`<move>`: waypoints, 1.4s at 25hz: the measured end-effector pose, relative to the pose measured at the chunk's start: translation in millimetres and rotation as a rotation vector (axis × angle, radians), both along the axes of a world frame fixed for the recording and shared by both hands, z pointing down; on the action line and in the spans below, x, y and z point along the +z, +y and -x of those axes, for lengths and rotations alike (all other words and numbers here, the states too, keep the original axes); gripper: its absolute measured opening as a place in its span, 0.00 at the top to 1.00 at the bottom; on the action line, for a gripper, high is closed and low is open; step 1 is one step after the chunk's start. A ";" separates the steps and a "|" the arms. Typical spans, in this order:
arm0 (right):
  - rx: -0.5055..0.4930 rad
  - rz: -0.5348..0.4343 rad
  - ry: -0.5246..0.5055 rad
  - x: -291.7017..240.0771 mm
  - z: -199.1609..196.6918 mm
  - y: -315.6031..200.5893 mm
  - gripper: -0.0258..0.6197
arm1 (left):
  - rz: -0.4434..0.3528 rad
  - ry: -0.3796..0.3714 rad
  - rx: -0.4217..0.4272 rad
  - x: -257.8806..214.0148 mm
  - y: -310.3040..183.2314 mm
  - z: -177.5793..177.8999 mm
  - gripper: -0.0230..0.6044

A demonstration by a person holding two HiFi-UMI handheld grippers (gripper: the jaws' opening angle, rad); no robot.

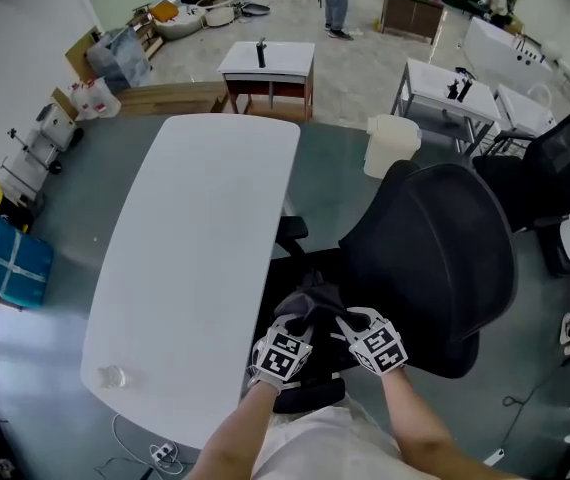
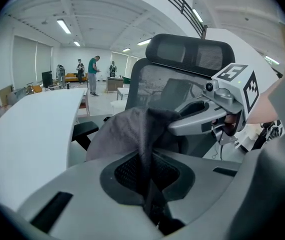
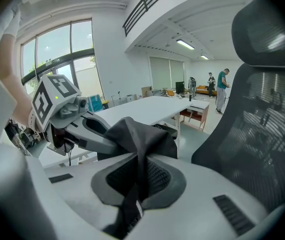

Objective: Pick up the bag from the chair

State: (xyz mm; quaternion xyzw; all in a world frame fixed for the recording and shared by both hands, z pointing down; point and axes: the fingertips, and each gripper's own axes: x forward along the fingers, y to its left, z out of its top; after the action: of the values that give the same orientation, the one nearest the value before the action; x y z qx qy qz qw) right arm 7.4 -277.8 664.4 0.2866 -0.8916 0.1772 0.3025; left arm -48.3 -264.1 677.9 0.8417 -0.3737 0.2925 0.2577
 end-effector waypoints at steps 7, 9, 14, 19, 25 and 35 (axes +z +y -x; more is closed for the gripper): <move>-0.011 -0.018 -0.008 -22.6 0.0 14.8 0.91 | -0.015 0.023 0.013 -23.9 15.0 -1.3 0.90; -0.007 -0.021 -0.020 -31.0 -0.2 18.6 0.91 | -0.026 0.024 0.012 -32.5 17.3 -0.6 0.90; 0.018 -0.067 -0.069 -62.2 2.8 17.2 0.91 | -0.099 0.028 0.018 -66.3 11.3 4.2 0.90; 0.018 -0.133 -0.089 -99.0 8.4 7.9 0.91 | -0.181 0.026 0.014 -103.0 -0.2 10.1 0.90; -0.002 -0.167 -0.056 -116.4 11.9 3.9 0.91 | -0.173 0.061 -0.004 -114.3 -0.7 12.1 0.90; 0.031 -0.156 -0.058 -123.6 -9.0 11.9 0.91 | -0.163 0.082 0.028 -122.9 8.2 -8.4 0.90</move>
State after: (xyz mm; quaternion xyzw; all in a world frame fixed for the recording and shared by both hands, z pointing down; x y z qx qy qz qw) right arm 16.4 -265.9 540.8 0.3177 -0.9066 0.1203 0.2505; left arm -39.9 -255.9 555.0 0.8762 -0.3737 0.2300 0.1992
